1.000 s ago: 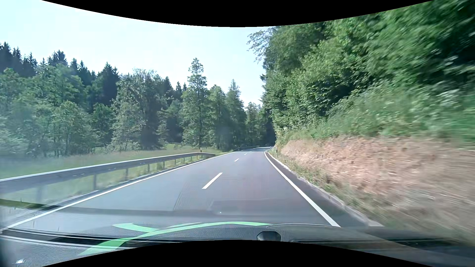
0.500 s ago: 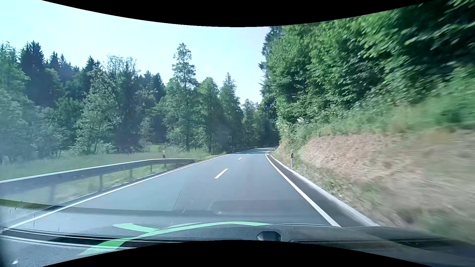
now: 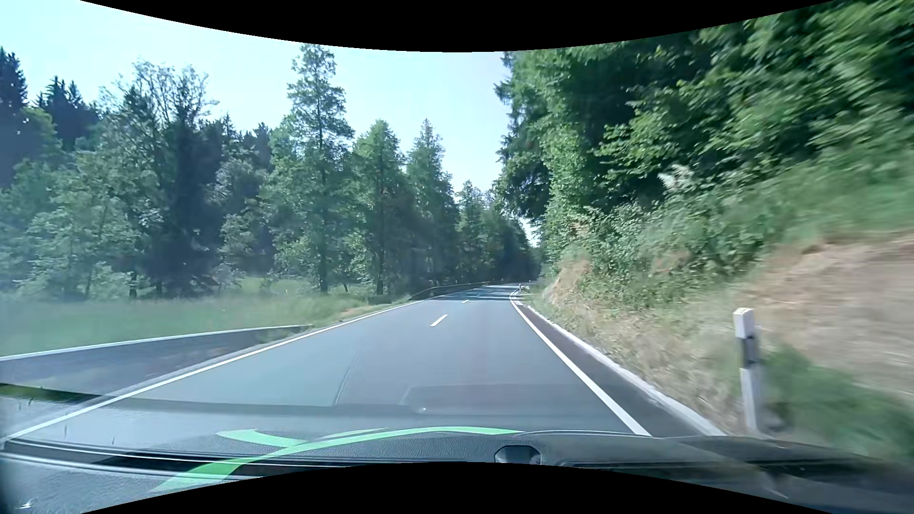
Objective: Follow the waypoints while adhering to traffic rules and regulations
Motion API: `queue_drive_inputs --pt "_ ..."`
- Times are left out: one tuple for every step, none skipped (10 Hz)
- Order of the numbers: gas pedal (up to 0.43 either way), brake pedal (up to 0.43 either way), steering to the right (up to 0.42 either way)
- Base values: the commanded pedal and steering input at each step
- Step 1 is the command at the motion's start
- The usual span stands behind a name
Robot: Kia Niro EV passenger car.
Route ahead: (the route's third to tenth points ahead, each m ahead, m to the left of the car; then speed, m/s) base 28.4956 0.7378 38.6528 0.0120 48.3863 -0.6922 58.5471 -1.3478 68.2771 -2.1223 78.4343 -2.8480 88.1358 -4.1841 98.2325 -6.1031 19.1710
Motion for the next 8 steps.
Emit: queue_drive_inputs --pt "0.169 0.0 0.008" --pt "0.189 0.0 0.008" --pt "0.189 0.0 0.008" --pt "0.189 0.0 0.008" --pt "0.189 0.0 0.008" --pt "0.22 0.0 0.008" --pt "0.228 0.0 0.008" --pt "0.24 0.0 0.008"
